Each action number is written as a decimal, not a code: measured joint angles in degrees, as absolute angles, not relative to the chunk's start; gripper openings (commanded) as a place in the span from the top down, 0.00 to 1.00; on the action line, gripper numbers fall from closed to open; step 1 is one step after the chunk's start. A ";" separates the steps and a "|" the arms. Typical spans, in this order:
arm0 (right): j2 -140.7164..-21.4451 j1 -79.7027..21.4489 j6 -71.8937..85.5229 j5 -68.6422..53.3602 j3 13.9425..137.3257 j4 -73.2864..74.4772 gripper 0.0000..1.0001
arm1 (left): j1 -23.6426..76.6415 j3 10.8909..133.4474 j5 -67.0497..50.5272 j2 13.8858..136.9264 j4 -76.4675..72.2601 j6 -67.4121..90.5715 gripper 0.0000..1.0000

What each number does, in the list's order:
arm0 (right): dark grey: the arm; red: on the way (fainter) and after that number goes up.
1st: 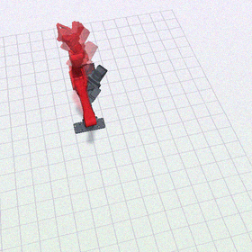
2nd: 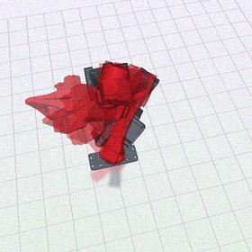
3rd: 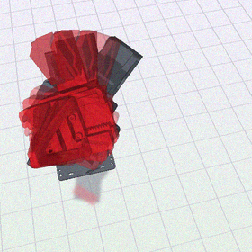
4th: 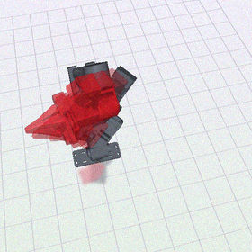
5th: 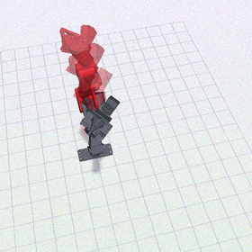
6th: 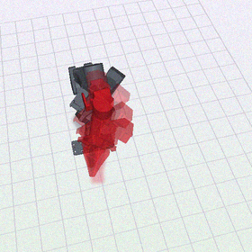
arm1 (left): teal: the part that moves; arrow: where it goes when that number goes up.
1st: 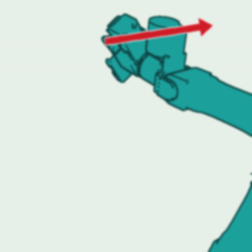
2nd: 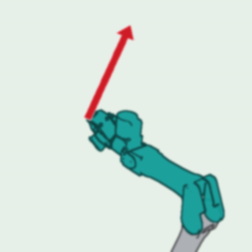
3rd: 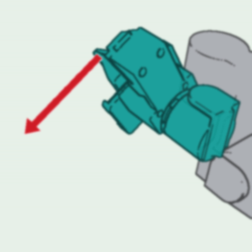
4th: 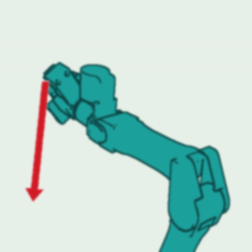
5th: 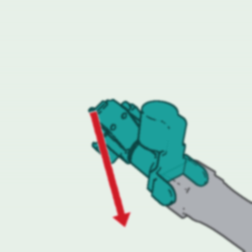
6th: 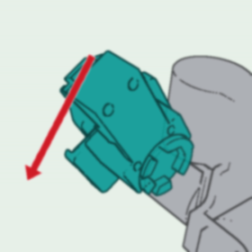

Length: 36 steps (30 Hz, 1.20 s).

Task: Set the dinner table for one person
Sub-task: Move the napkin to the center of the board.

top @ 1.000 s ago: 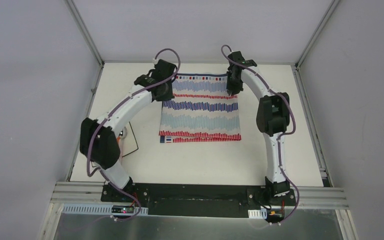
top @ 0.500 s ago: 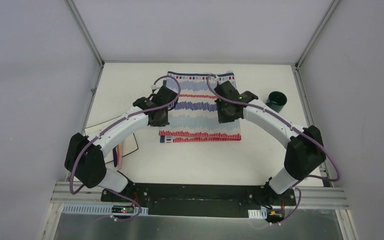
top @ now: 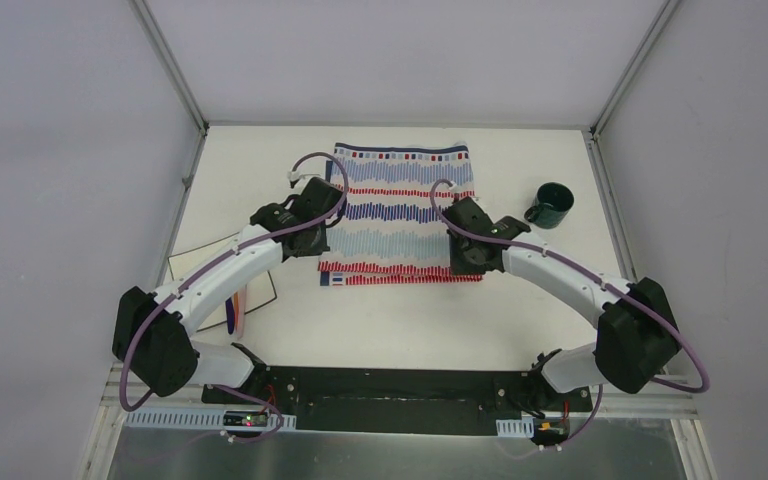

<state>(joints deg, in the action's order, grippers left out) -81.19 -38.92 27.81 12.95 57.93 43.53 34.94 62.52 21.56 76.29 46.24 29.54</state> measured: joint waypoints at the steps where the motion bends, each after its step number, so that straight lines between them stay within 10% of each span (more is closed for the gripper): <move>1: -81.19 -39.16 27.99 13.13 57.95 43.38 0.68 | 34.94 62.54 22.06 76.29 46.22 29.52 1.00; 36: -90.15 -39.92 28.60 22.70 61.06 41.10 0.56 | 34.98 59.44 23.40 90.89 36.27 28.69 1.00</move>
<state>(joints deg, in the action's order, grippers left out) -90.15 -39.92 28.60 22.70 61.06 41.10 34.98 59.44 23.40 90.89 36.27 28.69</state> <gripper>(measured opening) 0.390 0.006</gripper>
